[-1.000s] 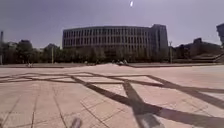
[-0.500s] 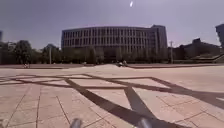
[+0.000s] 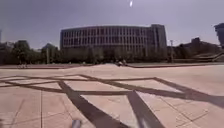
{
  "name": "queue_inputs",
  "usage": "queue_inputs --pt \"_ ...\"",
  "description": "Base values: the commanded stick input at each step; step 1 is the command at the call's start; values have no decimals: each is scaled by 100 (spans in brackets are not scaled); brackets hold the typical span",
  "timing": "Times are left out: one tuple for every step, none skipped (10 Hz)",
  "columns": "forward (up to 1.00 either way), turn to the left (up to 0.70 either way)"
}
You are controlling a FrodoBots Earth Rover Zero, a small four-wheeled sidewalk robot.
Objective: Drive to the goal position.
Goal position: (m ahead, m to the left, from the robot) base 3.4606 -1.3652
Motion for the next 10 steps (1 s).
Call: queue_inputs --pt "100 0" --pt "100 0" --pt "100 0" --pt "100 0" --pt "100 0" --pt "100 0" --pt "100 0" --pt "100 0" --pt "100 0" --pt "100 0"
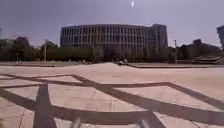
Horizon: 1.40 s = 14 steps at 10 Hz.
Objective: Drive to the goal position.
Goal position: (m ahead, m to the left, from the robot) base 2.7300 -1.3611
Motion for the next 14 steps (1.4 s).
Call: queue_inputs --pt "100 0" --pt "100 0" --pt "100 0" --pt "100 0" --pt "100 0" --pt "100 0" --pt "100 0" --pt "100 0" --pt "100 0" --pt "100 0" --pt "100 0" --pt "100 0" --pt "100 0" --pt "100 0"
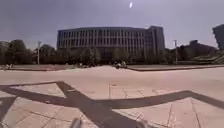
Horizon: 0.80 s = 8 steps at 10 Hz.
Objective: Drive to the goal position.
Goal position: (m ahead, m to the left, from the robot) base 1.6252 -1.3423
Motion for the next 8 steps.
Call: queue_inputs --pt "100 0" --pt "100 0" --pt "100 0" --pt "100 0" --pt "100 0" --pt "100 0" --pt "100 0" --pt "100 0"
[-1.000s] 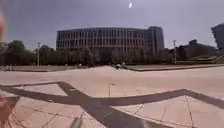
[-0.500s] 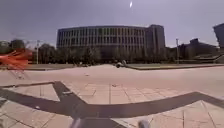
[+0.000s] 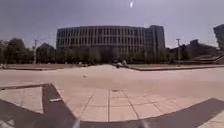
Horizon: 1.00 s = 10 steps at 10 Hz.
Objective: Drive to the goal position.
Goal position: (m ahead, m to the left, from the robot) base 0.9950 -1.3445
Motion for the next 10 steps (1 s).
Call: queue_inputs --pt "100 0" --pt "100 0" --pt "100 0" --pt "100 0" --pt "100 0" --pt "100 0" --pt "100 0" --pt "100 0" --pt "100 0" --pt "100 0"
